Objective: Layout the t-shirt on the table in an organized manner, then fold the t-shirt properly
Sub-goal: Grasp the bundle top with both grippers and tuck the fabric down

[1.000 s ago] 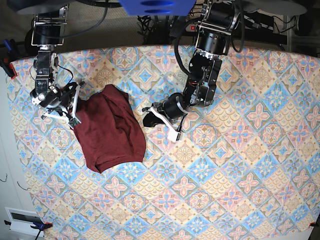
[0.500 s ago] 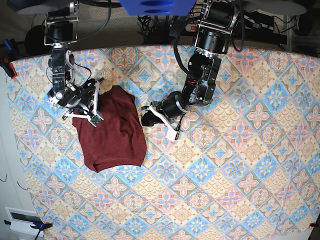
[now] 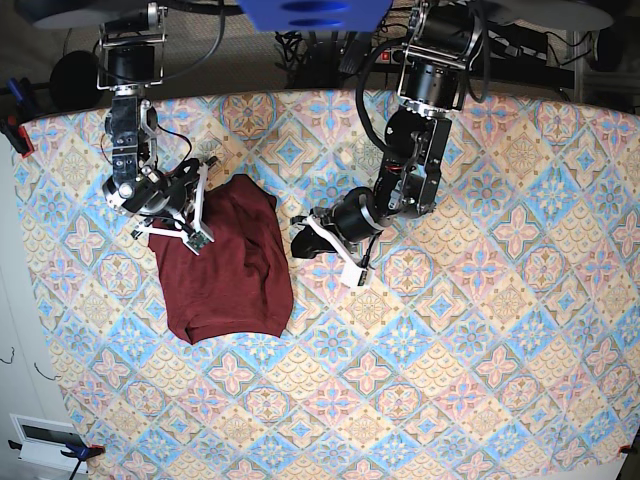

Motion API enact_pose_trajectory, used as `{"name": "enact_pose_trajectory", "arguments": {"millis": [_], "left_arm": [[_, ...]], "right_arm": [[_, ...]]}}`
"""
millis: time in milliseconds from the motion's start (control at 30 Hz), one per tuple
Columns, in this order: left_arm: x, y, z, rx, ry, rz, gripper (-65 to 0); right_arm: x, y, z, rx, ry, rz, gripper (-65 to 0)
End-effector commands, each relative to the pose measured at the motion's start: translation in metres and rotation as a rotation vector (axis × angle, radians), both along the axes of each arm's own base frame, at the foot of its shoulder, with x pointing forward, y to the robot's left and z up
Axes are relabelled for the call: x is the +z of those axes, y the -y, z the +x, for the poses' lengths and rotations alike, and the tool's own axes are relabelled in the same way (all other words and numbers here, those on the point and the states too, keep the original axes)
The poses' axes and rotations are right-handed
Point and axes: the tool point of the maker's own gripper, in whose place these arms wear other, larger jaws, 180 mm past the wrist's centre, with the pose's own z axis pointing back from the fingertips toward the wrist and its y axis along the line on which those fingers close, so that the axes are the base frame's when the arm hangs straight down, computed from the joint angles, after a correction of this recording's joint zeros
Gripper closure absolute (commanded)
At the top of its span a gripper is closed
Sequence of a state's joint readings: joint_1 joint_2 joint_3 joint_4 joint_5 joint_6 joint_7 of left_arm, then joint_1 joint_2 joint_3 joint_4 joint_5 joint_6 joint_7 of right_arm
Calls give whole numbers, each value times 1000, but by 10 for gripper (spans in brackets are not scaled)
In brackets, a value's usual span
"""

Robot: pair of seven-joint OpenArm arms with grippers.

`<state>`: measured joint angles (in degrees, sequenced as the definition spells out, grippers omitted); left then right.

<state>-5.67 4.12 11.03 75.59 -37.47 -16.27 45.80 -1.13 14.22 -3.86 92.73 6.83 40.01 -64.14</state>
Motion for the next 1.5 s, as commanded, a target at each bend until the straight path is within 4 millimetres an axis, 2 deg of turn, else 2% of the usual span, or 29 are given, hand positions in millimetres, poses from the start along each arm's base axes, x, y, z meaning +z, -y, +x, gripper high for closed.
{"name": "enact_pose_trajectory", "arguments": {"millis": [0,167,433,533,700,933,1133,1267,1333,1467], "left_arm": [[17,6,8,-2,44,-35,0],[23,10,7,-10,60,-41,0],[61,57,-26,-160,169,-72,0],[77,78,-36,-196,192,-110,0],[86,105,-52,-255,200,-140,0],[49,109,-58,-273,100,-102,0],[31,108,-54,-247,69,-93,0],[7,107,-48,-245,18,-56,0],[4,106,-45,-238,16,-51,0],[-7,83,-34,-227,27,2,0]], "right_arm": [[11,-3,10,5,43,20,-2],[27,-5,15,15,95,15,-2],[49,21,6,-48,136,-42,-2],[50,31,-2,-79,137,-50,-2],[51,45,-2,-121,141,-57,-2],[43,53,13,-152,120,-41,-2],[39,55,30,-167,105,-25,-2],[22,55,34,-186,71,16,-2],[11,56,32,-196,46,32,-2],[2,68,28,-208,26,29,-2]]}}
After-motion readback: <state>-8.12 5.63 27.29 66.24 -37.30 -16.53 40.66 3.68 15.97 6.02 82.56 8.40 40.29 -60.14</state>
